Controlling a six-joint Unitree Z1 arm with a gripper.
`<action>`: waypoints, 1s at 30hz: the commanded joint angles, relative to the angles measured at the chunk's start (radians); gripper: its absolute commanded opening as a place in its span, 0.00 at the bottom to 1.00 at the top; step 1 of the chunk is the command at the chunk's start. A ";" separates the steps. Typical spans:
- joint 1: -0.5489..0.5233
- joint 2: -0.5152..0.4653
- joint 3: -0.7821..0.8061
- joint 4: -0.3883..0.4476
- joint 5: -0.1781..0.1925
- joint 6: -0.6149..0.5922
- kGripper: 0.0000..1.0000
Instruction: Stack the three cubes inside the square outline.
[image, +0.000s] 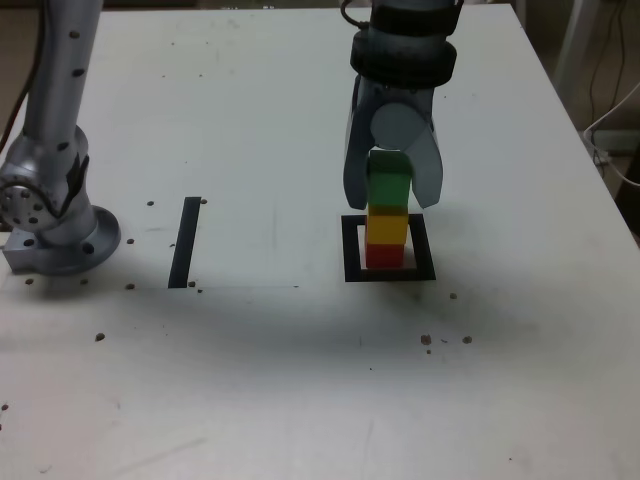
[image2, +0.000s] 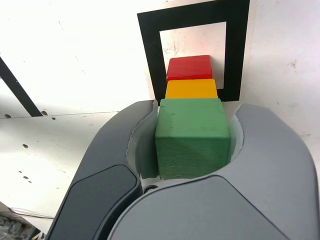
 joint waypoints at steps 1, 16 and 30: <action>-0.006 0.002 0.005 -0.005 -0.001 -0.003 0.31; -0.033 -0.013 0.037 -0.032 0.006 -0.023 0.46; -0.033 -0.034 0.045 -0.064 0.027 -0.020 0.99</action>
